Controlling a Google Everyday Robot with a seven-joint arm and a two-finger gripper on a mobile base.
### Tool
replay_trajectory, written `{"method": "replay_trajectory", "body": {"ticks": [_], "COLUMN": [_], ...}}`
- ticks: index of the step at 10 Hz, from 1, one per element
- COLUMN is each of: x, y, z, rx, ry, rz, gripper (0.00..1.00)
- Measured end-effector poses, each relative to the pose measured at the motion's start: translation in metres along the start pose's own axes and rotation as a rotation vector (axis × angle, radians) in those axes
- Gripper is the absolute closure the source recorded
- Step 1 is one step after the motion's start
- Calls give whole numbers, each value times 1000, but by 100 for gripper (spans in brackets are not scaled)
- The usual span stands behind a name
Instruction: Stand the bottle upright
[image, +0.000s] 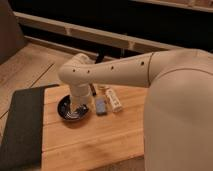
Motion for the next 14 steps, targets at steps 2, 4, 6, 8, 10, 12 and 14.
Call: {"method": "replay_trajectory", "body": {"ticks": [2,4,6,8,10,12,14], "x": [0,0,0,0,-1,-19,-71], "y": [0,0,0,0,0,-3,-14], "z": [0,0,0,0,-1,-6,-24], "rx": [0,0,0,0,2,2,-10], "ry": [0,0,0,0,-4,-34,-144], "rz": [0,0,0,0,-2,-1,-19], "gripper": [35,35,35,35,35,35,35]}}
